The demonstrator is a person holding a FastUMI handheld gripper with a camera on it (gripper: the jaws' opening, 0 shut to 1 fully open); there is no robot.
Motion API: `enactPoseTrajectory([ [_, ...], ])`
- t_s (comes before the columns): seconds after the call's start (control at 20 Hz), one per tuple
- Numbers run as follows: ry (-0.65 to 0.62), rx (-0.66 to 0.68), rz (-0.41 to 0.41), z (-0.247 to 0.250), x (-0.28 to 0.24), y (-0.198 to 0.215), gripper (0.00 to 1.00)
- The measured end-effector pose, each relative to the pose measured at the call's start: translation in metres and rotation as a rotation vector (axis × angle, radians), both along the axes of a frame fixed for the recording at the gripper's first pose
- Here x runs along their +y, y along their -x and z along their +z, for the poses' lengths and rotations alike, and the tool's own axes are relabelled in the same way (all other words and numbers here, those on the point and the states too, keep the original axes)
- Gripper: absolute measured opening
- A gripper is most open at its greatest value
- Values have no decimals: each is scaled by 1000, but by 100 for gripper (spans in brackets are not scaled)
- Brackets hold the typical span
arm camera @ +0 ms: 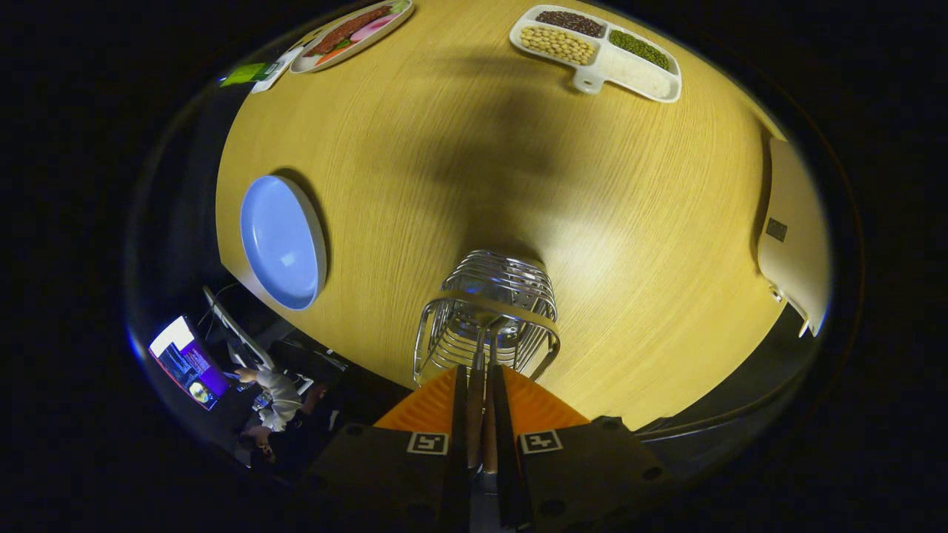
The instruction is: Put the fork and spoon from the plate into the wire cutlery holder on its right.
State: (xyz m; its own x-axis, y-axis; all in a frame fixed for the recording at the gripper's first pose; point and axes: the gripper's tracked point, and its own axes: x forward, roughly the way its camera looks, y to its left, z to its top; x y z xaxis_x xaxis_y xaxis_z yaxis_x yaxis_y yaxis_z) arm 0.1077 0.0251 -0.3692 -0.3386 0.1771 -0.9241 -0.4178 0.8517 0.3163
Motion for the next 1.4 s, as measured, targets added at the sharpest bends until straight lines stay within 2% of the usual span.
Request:
enactPoseTrajectory([
  [0.1,-32,-43,-29,6,2,-2,29],
  [0.2,-71,-99,-64,15,4,-5,31],
  [0.35,-135,-198,-123,32,7,-8,52],
  [0.4,-157,-230,-147,37,9,-9,56],
  [0.5,-196,-296,-195,48,9,-9,79],
  [0.55,-214,-333,-218,53,9,-10,97],
  [0.6,-229,-371,-237,61,6,-9,99],
  [1.1,-337,-818,-403,154,-17,-4,99],
  [1.4,-393,-987,-431,205,-22,19,99],
])
